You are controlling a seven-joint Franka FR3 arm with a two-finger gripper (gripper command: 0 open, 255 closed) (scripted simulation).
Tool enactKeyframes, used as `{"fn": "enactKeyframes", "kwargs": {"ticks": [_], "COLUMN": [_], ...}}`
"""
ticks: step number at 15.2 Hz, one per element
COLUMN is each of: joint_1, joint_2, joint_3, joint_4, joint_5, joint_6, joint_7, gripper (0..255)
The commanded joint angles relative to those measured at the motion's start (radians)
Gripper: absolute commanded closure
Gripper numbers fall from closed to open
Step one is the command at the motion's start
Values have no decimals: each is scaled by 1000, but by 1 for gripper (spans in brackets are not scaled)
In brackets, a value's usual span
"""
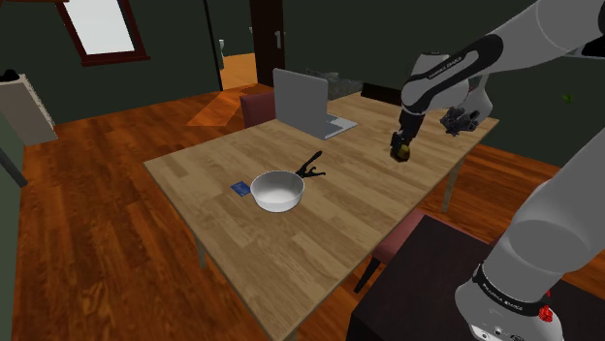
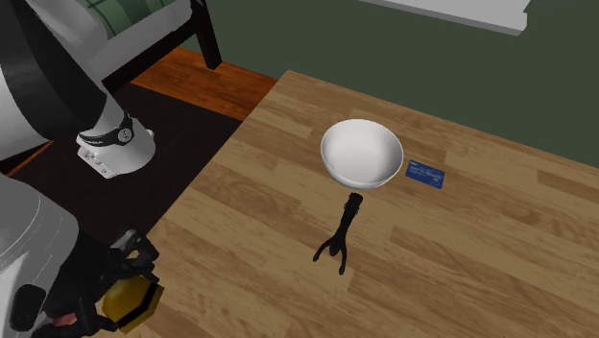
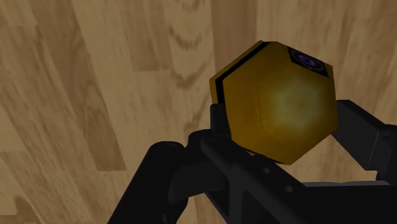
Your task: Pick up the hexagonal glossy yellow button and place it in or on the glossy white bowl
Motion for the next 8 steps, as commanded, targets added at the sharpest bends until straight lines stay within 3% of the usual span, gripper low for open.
{"fn": "enactKeyframes", "kwargs": {"ticks": [1, 8], "joint_1": [-3, -7], "joint_2": [-25, -80], "joint_3": [4, 18], "joint_4": [9, 60], "joint_5": [-12, -28], "joint_6": [-33, -136], "joint_7": [7, 21], "gripper": [255, 255]}}
